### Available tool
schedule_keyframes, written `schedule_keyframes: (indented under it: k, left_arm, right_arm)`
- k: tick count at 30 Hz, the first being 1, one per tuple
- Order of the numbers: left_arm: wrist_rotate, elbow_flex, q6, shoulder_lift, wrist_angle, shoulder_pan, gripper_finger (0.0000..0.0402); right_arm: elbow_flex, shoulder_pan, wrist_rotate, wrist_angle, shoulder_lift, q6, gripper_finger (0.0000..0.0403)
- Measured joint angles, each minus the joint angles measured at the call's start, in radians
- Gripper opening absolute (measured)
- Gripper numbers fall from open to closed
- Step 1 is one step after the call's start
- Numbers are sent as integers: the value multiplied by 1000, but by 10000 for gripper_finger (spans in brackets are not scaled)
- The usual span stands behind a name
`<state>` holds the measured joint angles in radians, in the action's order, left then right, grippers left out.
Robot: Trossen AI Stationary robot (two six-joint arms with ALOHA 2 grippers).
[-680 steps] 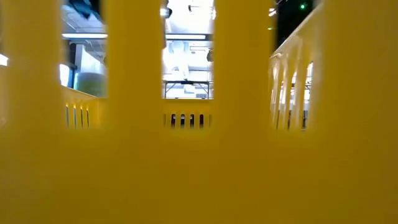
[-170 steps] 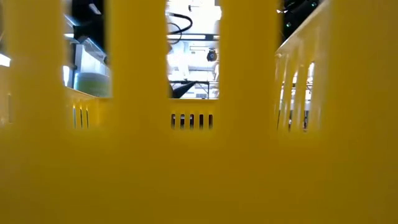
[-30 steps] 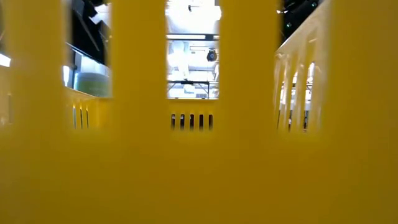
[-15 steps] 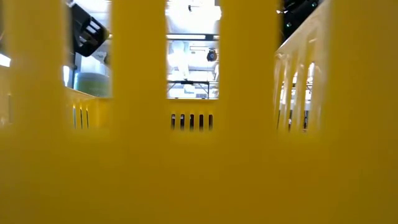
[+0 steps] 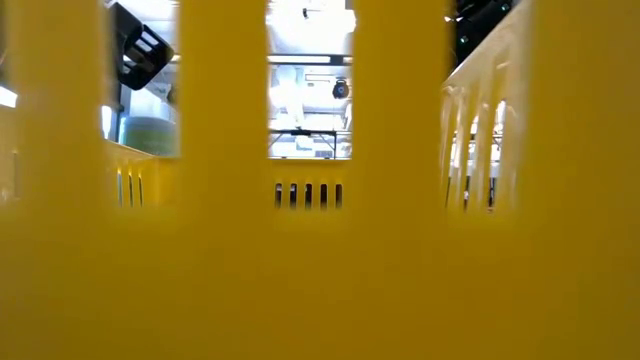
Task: Pick & Place Travel size toiletries
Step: Put the green shampoo bottle into the bottom black bin
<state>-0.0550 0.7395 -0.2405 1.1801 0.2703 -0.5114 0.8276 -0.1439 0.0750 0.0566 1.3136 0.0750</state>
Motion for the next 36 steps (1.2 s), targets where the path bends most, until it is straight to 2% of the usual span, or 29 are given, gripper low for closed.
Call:
schedule_keyframes:
  k: [18,21,27,32,36]
  left_arm:
    - [-8,0,-36,1,-48,1,111]
    - [-39,0,-74,3,-45,1,118]
    - [-92,0,-87,35,-44,2,169]
    - [-90,0,-87,54,-43,1,220]
    - [-47,0,-166,54,-43,1,245]
  right_arm:
    - [0,0,0,0,0,0,3]
    - [0,0,0,0,0,0,3]
    - [0,0,0,-1,0,0,3]
    - [0,0,0,-1,0,0,3]
    - [0,0,0,-1,0,0,3]
